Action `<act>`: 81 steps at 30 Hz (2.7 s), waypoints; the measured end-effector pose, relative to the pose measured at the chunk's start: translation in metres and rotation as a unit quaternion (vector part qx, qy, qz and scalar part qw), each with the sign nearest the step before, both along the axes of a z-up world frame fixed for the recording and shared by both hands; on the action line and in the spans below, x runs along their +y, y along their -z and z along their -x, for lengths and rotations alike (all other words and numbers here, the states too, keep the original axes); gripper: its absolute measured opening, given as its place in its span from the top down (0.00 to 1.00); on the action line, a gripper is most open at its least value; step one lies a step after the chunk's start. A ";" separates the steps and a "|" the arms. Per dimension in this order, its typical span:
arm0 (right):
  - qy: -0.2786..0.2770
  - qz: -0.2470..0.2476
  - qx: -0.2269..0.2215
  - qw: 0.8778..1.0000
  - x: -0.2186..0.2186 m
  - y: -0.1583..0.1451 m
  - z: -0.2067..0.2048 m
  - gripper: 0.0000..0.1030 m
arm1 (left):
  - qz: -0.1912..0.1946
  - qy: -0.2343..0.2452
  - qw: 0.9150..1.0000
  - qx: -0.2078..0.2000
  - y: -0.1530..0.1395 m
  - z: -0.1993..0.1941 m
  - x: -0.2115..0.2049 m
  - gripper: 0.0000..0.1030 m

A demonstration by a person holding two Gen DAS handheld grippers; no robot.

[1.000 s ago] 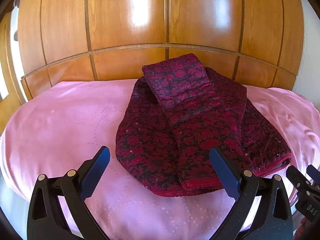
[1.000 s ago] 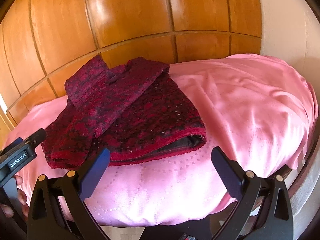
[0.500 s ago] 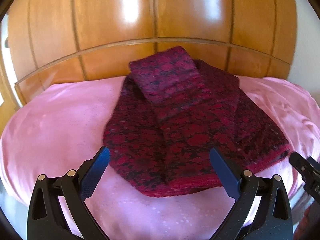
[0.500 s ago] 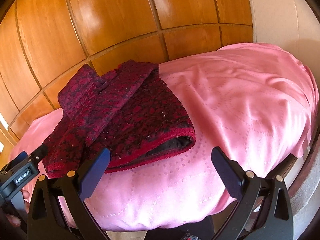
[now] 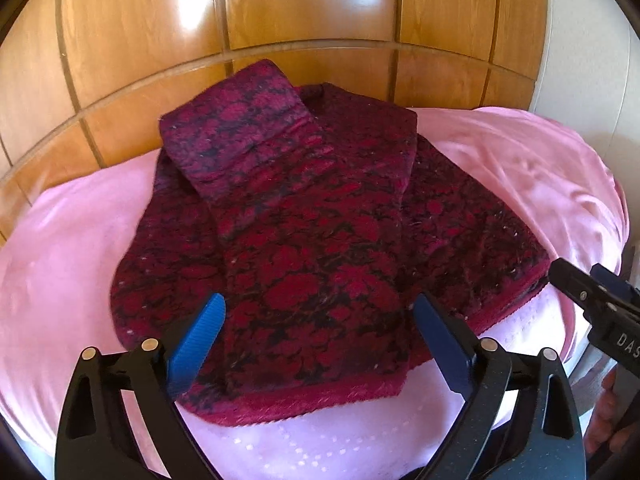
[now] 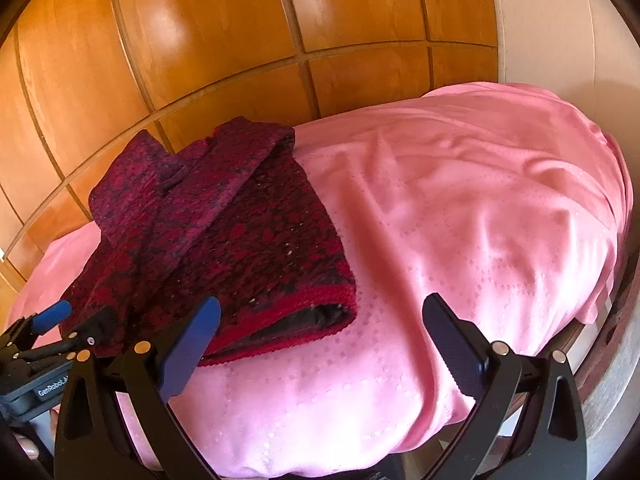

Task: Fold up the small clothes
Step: 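Approach the folded red patterned sweater with both grippers open, then grasp the sweater hem with the left gripper while the right gripper grasps the hem, then lift and shake the sweater open with both grippers, then lay it flat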

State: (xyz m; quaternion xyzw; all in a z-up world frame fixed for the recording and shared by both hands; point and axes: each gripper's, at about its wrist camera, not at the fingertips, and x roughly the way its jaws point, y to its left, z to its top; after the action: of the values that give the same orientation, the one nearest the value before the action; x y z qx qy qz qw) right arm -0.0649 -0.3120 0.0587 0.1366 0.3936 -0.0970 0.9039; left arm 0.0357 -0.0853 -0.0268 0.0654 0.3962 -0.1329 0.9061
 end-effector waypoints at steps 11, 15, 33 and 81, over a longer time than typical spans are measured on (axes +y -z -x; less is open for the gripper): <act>0.007 0.000 -0.014 1.000 -0.009 -0.008 -0.017 0.02 | 0.028 0.038 0.999 0.019 0.007 -0.025 -0.008 0.65; -0.017 -0.033 -0.021 0.999 -0.007 -0.011 -0.038 0.06 | 0.100 0.042 0.994 0.026 -0.007 -0.028 0.016 0.82; -0.199 -0.135 0.068 0.968 0.091 0.029 -0.176 0.85 | 0.238 -0.151 0.959 -0.041 -0.067 -0.060 0.199 0.88; -0.167 -0.113 0.136 0.970 -0.030 0.036 -0.129 0.76 | 0.357 -0.101 0.921 0.121 0.048 -0.068 0.193 0.82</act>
State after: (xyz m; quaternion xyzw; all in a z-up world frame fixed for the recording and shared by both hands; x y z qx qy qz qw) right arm 0.0641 -0.3421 0.0226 0.1559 0.5385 0.0824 0.8240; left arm 0.1036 0.1076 -0.0752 -0.3189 0.4335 -0.1800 0.8234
